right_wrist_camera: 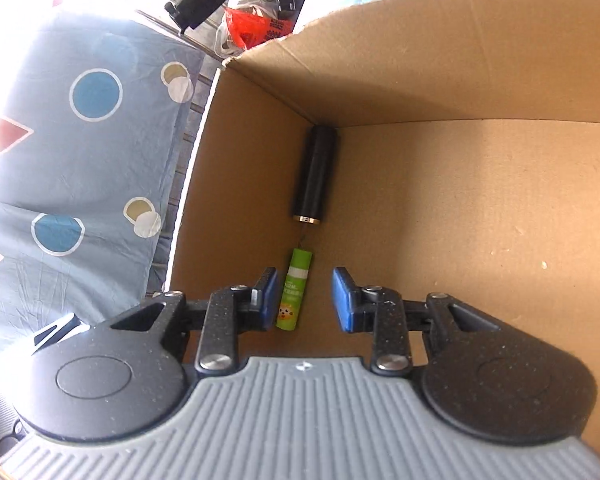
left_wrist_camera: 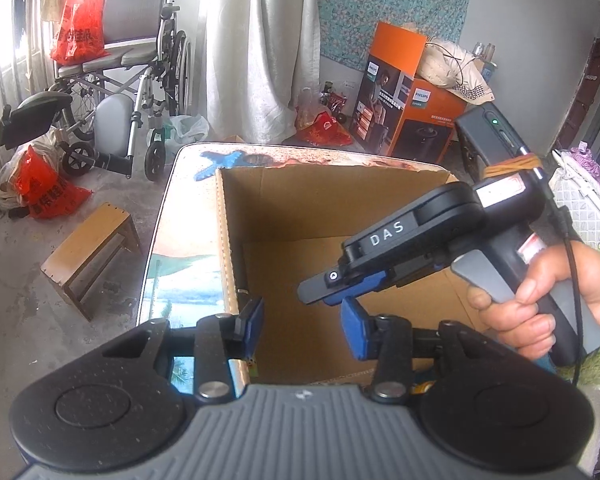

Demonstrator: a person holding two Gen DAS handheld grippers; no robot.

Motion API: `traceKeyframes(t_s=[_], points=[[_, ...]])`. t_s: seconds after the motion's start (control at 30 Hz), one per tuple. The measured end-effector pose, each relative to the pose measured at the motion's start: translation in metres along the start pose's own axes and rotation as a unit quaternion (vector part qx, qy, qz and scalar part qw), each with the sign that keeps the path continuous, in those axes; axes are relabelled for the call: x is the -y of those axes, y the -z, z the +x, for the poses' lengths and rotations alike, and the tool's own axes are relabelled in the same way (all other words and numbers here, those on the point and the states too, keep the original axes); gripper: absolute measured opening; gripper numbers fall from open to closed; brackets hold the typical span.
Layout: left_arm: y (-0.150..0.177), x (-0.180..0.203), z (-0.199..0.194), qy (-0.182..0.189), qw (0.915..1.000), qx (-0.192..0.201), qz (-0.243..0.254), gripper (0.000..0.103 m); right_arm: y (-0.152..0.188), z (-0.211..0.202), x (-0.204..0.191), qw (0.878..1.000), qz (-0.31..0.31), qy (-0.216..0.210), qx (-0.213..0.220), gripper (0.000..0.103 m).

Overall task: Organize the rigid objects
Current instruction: 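Open the right gripper to release the lip balm and withdraw, then move the right gripper to the black oval object on the tape roll and grasp it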

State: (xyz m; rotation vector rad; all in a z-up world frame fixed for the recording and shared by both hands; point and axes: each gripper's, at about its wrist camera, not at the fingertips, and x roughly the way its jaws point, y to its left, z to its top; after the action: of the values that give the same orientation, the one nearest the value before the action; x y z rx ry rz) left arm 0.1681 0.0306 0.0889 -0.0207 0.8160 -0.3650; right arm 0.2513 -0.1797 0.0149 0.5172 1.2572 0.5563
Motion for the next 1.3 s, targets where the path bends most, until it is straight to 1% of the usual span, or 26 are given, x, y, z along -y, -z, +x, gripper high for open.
traceKeyframes(t_s=[0.1,0.23,0.27,0.33,0.37,0.43,0.5,0.57,0.67,0.77,0.83,0.9,0.93,1.0,1.03,1.07,1.1,1.17,1.23,1.3], points=[[0.009,0.006,-0.021,0.015,0.9997,0.019,0.000,0.050,0.018,-0.041,0.006,0.999,-0.003,-0.016,0.037,0.030],[0.027,0.022,-0.048,0.045,0.9977,0.049,0.014,0.058,0.059,-0.107,0.011,0.994,-0.013,-0.036,0.102,0.032],[0.033,0.029,-0.052,0.053,0.9970,0.053,0.020,0.060,0.074,-0.127,0.014,0.991,-0.016,-0.042,0.123,0.032],[0.045,0.044,-0.056,0.072,0.9950,0.056,0.039,0.063,0.102,-0.154,0.018,0.987,-0.019,-0.048,0.155,0.034],[0.051,0.051,-0.056,0.080,0.9940,0.056,0.049,0.065,0.120,-0.170,0.022,0.983,-0.021,-0.051,0.175,0.035],[0.066,0.069,-0.052,0.095,0.9917,0.053,0.068,0.069,0.153,-0.190,0.033,0.977,-0.018,-0.051,0.207,0.037],[0.080,0.086,-0.042,0.104,0.9897,0.044,0.088,0.072,0.184,-0.199,0.044,0.972,-0.014,-0.046,0.231,0.039],[0.098,0.109,-0.026,0.107,0.9868,0.028,0.119,0.072,0.216,-0.200,0.063,0.967,0.003,-0.033,0.252,0.040],[0.123,0.142,0.000,0.088,0.9805,0.017,0.175,0.072,0.254,-0.186,0.094,0.963,0.036,-0.018,0.267,0.041],[0.142,0.168,0.026,0.064,0.9729,0.003,0.223,0.071,0.276,-0.154,0.117,0.961,0.076,-0.014,0.266,0.041],[0.151,0.181,0.040,0.050,0.9676,-0.003,0.247,0.069,0.285,-0.136,0.131,0.959,0.102,-0.023,0.264,0.042],[0.154,0.188,0.049,0.044,0.9657,-0.003,0.256,0.066,0.289,-0.125,0.139,0.956,0.117,-0.035,0.265,0.041],[0.156,0.190,0.054,0.044,0.9650,-0.009,0.258,0.065,0.288,-0.122,0.143,0.956,0.123,-0.038,0.265,0.040],[0.156,0.191,0.061,0.044,0.9658,-0.018,0.255,0.057,0.288,-0.114,0.150,0.955,0.131,-0.047,0.262,0.039],[0.158,0.188,0.062,0.044,0.9667,-0.023,0.251,0.056,0.286,-0.110,0.153,0.956,0.133,-0.053,0.257,0.037],[0.158,0.187,0.064,0.045,0.9673,-0.025,0.248,0.052,0.286,-0.107,0.154,0.956,0.133,-0.055,0.254,0.036],[0.158,0.186,0.065,0.046,0.9678,-0.026,0.246,0.045,0.283,-0.107,0.149,0.957,0.131,-0.056,0.251,0.035],[0.156,0.184,0.067,0.053,0.9690,-0.029,0.239,0.041,0.284,-0.110,0.144,0.959,0.127,-0.058,0.247,0.027],[0.152,0.180,0.067,0.054,0.9698,-0.027,0.236,0.039,0.281,-0.108,0.141,0.960,0.120,-0.055,0.246,0.023],[0.153,0.179,0.067,0.047,0.9692,-0.022,0.241,0.033,0.279,-0.106,0.138,0.961,0.113,-0.051,0.248,0.020]])
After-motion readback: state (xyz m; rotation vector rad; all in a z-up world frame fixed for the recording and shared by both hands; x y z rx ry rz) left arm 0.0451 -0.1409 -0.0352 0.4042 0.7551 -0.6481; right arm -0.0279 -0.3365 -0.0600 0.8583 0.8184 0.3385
